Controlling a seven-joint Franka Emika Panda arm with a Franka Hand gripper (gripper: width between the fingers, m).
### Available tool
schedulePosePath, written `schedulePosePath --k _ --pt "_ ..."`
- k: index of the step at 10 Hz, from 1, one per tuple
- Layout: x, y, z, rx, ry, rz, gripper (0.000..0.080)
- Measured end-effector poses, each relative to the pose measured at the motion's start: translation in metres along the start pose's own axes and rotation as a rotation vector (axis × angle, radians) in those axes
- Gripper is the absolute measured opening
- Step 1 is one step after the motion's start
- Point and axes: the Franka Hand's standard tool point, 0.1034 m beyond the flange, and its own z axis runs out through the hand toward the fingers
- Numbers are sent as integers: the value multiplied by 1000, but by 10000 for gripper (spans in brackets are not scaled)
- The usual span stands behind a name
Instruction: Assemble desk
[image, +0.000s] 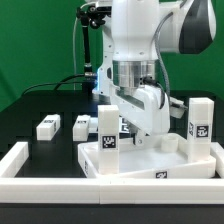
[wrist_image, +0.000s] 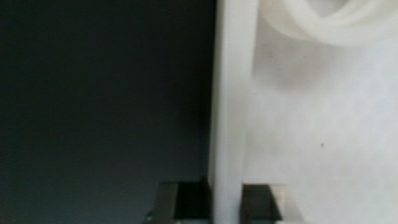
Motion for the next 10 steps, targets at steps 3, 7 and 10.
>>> schedulePosePath --k 3,7,10 --pt "1 1 0 -2 -2 0 58" --pt "20 18 0 -23 -32 -195 61" --pt "23 20 -1 -27 -33 -300 60"
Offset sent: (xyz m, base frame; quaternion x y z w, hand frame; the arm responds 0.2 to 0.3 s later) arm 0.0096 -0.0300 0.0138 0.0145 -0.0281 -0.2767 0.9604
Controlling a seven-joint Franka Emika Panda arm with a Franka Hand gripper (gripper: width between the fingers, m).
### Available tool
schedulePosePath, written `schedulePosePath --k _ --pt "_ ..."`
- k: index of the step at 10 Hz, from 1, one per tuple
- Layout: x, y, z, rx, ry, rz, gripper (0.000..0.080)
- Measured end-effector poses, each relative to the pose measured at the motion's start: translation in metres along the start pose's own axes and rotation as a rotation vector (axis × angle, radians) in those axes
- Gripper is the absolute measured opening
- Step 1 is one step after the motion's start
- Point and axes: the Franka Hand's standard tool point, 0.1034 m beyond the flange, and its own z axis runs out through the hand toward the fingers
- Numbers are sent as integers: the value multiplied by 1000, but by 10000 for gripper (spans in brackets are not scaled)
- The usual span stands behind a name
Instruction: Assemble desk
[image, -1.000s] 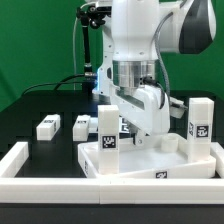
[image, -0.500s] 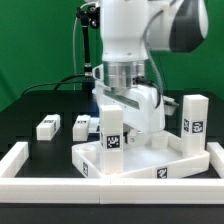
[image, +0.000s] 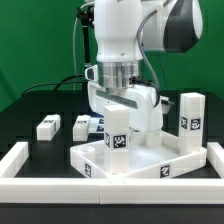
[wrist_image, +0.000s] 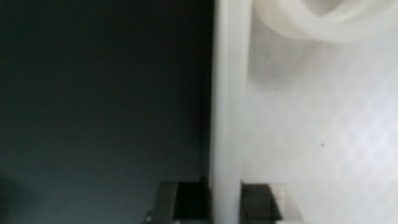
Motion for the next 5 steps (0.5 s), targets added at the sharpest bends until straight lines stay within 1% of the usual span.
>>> schedulePosePath --k 1,2,3,4,5 --pt "4 2 -1 -22 -6 -210 60" --pt "14 -2 -6 -21 5 -429 60" --pt "14 -6 -6 -25 8 -482 60" --pt "13 -9 -7 -36 12 -623 60" --pt "16 -8 -7 -34 30 -662 60"
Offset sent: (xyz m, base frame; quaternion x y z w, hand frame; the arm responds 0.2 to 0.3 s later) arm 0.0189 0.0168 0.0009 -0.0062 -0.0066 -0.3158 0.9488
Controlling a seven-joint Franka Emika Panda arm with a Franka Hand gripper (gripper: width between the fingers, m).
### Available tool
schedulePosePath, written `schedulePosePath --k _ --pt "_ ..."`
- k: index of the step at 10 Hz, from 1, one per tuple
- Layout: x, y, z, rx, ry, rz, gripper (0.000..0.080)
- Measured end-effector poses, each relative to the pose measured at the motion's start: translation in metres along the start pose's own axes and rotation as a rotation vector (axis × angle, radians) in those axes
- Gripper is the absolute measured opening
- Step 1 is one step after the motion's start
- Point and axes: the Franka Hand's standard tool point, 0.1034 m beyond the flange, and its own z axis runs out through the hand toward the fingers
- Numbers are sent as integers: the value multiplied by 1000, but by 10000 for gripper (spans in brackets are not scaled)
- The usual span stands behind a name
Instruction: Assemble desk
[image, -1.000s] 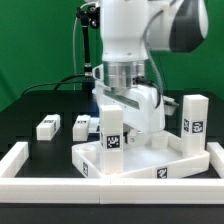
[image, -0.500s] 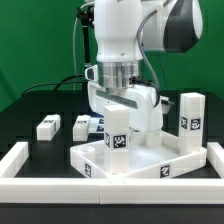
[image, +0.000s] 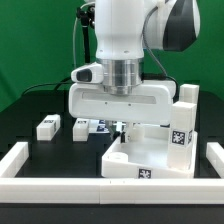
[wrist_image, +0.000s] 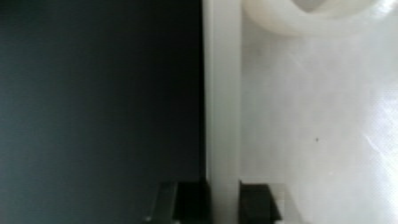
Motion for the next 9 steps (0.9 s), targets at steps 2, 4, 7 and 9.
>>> schedulePosePath --k 2,4,7,9 --pt "0 2 0 -4 0 -114 60" --pt "9 7 -3 -14 -2 -327 60" --pt "46 8 -4 -48 29 -601 60" --pt "60 -1 -5 -77 37 -760 60"
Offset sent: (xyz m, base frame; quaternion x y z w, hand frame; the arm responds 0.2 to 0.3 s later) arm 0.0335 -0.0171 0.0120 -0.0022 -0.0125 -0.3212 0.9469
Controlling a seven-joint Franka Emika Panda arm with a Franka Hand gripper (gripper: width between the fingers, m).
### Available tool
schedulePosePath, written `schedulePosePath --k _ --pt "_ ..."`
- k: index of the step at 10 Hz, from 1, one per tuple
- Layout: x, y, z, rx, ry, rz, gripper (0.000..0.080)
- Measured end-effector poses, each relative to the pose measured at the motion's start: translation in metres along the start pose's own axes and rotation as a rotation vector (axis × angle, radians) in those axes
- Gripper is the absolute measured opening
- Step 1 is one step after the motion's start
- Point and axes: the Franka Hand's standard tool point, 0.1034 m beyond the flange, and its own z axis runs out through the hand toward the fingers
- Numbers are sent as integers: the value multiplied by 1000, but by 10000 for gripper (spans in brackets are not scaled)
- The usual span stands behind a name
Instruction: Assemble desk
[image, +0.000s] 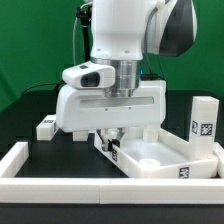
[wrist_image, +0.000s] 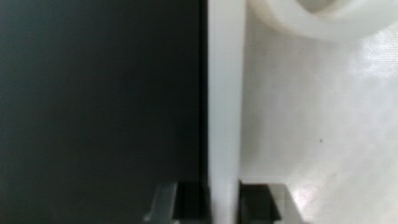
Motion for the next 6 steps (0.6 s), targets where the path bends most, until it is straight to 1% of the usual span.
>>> schedulePosePath --k 1,2,6 --pt "7 5 -2 -16 -3 -63 60" --pt "9 10 -4 -35 -8 -154 60" --pt "4 14 -2 -43 -26 -364 60"
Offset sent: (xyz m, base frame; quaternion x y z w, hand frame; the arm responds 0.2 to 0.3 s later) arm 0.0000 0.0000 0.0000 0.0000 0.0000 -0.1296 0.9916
